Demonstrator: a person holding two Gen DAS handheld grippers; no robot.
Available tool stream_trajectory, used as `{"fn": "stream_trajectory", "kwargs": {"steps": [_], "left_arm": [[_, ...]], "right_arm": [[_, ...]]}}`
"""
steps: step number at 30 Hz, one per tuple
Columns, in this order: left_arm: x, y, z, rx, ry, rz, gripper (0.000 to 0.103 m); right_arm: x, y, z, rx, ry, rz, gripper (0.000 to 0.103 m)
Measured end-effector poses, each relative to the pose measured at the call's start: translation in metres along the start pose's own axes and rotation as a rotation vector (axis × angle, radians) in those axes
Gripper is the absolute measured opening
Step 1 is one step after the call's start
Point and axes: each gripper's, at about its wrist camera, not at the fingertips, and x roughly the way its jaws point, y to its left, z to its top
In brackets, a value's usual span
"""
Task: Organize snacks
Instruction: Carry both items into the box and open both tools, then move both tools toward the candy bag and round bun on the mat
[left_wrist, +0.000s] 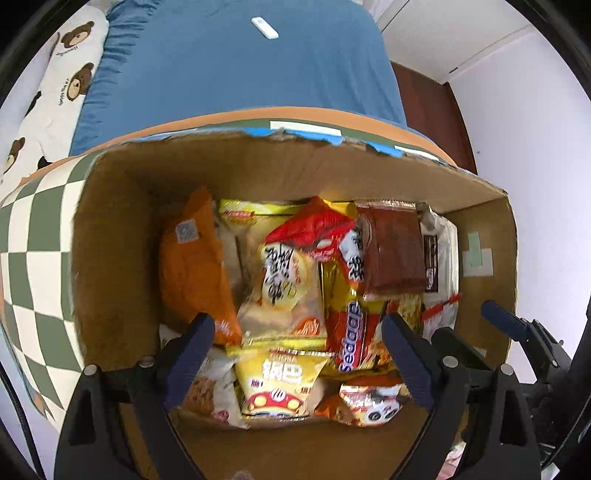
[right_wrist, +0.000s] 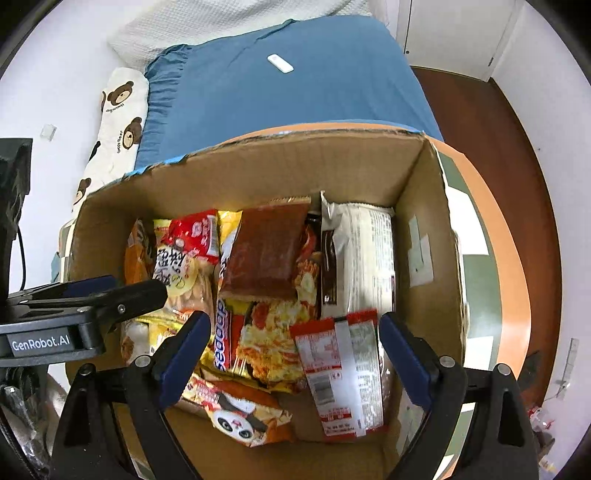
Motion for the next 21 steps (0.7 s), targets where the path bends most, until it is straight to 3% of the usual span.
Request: {"fn": "stream_trajectory", "kwargs": {"steps": [13,21], "left_arm": [[-0.070,0.004,-0.106,0.056,-0.338,0.135,0.093],[-0.100,-0.001,-0.150,0.077,-0.480,0.187,0.093]], "right_arm": [[-0.059,0.014,-0.065,-0.062,-0.199,-0.054,0.095],[-0.104,0.028,-0.110,-0.105,-0.325,-0.069,0.094]]}}
